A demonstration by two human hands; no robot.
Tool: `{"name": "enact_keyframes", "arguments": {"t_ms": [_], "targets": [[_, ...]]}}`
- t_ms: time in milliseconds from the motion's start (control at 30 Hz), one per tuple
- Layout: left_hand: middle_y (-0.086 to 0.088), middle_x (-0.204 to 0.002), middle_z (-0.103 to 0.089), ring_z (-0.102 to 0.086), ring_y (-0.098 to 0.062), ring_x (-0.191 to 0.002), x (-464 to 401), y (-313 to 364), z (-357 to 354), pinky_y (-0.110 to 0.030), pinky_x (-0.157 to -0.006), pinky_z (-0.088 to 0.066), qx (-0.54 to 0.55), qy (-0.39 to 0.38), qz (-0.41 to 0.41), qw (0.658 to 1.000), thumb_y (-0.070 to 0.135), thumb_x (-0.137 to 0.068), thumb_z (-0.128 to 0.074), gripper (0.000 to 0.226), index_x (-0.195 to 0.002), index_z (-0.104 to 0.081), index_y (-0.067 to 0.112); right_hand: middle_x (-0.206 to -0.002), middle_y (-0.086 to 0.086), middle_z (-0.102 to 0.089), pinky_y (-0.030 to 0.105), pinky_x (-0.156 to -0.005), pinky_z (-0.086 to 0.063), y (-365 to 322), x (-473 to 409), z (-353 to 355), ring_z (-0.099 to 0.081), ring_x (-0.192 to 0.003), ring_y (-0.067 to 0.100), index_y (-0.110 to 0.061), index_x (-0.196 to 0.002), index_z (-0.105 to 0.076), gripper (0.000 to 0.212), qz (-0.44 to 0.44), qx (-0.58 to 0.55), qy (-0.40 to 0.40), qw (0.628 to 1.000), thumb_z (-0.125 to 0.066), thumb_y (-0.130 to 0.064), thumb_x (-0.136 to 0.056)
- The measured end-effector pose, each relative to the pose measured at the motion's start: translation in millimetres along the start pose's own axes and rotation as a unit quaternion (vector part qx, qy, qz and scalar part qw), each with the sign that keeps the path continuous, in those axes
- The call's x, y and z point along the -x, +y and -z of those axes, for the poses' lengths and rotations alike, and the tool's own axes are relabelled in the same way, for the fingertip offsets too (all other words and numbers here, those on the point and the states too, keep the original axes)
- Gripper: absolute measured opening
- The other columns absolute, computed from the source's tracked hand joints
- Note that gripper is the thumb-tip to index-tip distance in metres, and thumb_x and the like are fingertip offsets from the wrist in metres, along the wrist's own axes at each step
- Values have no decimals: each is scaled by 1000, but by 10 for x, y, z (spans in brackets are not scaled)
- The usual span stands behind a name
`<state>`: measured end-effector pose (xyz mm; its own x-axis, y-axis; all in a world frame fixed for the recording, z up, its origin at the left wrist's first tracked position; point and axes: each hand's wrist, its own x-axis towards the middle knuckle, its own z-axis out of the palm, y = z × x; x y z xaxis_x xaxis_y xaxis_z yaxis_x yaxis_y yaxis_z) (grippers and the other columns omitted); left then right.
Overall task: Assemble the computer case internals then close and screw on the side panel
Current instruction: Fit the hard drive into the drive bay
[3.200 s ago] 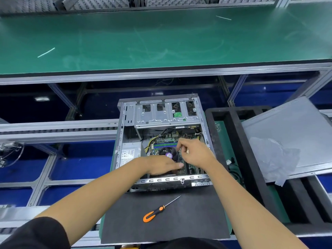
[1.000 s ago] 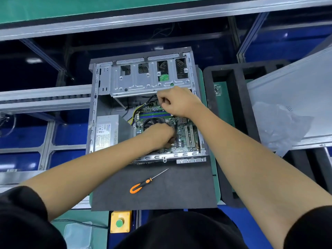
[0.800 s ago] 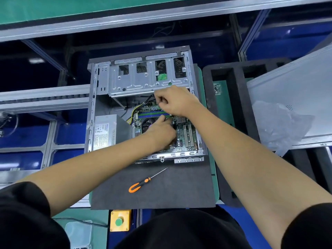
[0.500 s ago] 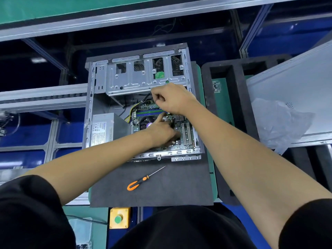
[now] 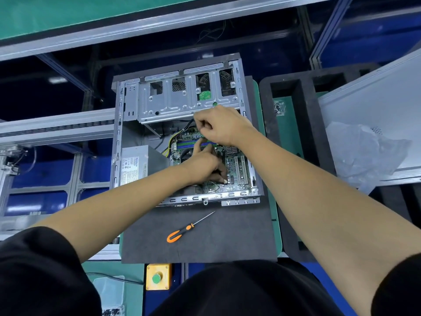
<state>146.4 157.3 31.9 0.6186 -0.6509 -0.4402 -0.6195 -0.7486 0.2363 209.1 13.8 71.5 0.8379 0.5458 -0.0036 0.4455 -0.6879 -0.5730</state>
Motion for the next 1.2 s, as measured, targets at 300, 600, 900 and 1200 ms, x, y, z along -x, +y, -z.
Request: {"name": "enact_keyframes", "arguments": {"t_ms": [300,600,900,1200], "targets": [[-3,-113,-65,-41,-36,-125,-17,229,33,-65,-119,-7,-200,-117,15,973,46,-93,-61,37,-111,-69,15,-63,-8,-56,31,-57,-41,4,8,3,-54,-68,23,-28,-77,-51,11,2,4,-2,1000,-43,-21,-80],[-5,-116,-67,-37,-36,-131,-72,291,-7,-68,-118,-11,-220,-143,21,965,32,-95,-59,30,-115,-66,11,-63,-9,-56,31,-59,-46,18,-3,-14,-54,-65,20,-28,-77,-52,10,3,-3,-2,1000,-44,-22,-80],[-5,-111,-68,-39,-35,-126,-56,272,-31,-66,-117,-13,-203,-130,24,970,44,-92,-59,39,-110,-67,10,-62,-10,-55,29,-56,-42,31,-8,-25,-52,-63,19,-29,-77,-51,10,15,-8,3,1000,-43,-23,-80],[-2,-102,-70,-38,-32,-126,-41,229,-69,-60,-119,-11,-173,-117,25,978,51,-92,-61,35,-109,-73,22,-61,-10,-53,29,-56,-43,33,-7,-26,-50,-62,19,-29,-76,-50,10,18,-11,4,1000,-43,-23,-80]]}}
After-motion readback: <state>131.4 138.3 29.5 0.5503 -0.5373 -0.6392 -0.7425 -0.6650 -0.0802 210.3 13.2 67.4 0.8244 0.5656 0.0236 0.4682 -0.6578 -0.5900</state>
